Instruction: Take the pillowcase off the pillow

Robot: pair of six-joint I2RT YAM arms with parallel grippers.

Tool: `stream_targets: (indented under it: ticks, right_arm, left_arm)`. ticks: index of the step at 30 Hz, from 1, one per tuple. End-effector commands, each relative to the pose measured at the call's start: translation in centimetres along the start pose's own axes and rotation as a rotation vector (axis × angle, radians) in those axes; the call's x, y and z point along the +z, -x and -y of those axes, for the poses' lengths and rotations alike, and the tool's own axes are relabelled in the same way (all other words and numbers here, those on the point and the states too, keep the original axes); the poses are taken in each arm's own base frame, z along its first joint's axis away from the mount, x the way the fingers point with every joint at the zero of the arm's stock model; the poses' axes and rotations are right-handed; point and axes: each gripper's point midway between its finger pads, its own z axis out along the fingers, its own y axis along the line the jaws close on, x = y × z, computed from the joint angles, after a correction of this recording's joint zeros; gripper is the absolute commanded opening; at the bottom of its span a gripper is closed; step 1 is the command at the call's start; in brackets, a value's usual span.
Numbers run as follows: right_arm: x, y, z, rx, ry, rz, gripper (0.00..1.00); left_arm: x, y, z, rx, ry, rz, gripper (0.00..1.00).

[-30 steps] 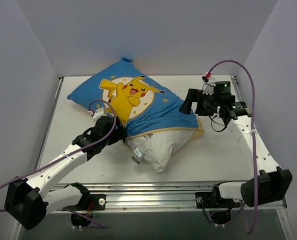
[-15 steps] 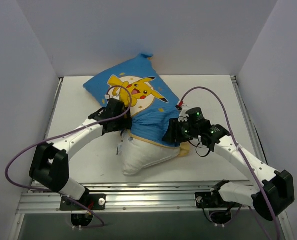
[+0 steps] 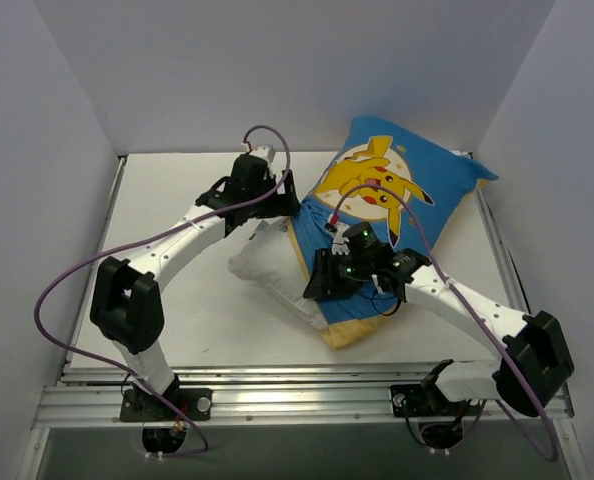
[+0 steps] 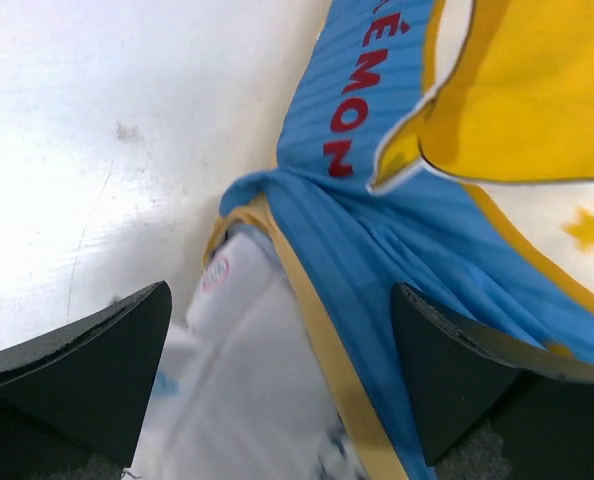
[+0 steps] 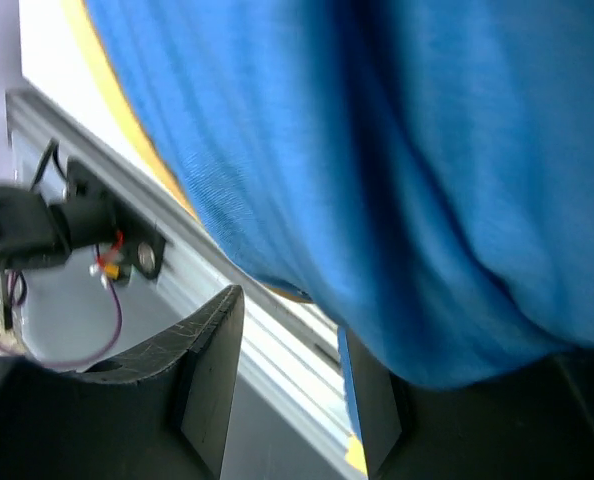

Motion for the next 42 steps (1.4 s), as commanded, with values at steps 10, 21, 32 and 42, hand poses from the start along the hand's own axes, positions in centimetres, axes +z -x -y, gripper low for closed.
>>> stream_targets:
  ticks: [10, 21, 32, 42]
  right_arm:
    - [-0.1, 15.9, -0.6, -0.161, -0.188, 0.364, 0.46]
    - [-6.1, 14.2, 1.2, -0.167, -0.419, 0.5, 0.54]
    - [-6.1, 10.2, 2.6, -0.11, -0.387, 0.484, 0.55]
    - [-6.6, 9.6, 2.5, -0.13, -0.385, 0.485, 0.57]
  left_arm:
    - [-12.6, 8.0, -0.3, -0.076, 0.008, 0.227, 0.94]
    - [-12.3, -8.1, 1.8, -0.302, -0.182, -0.084, 0.98]
    - [-7.6, -10.9, 1.3, -0.317, -0.209, -0.071, 0.89]
    - [-4.6, -12.2, 2.1, -0.307, -0.219, -0.128, 0.89]
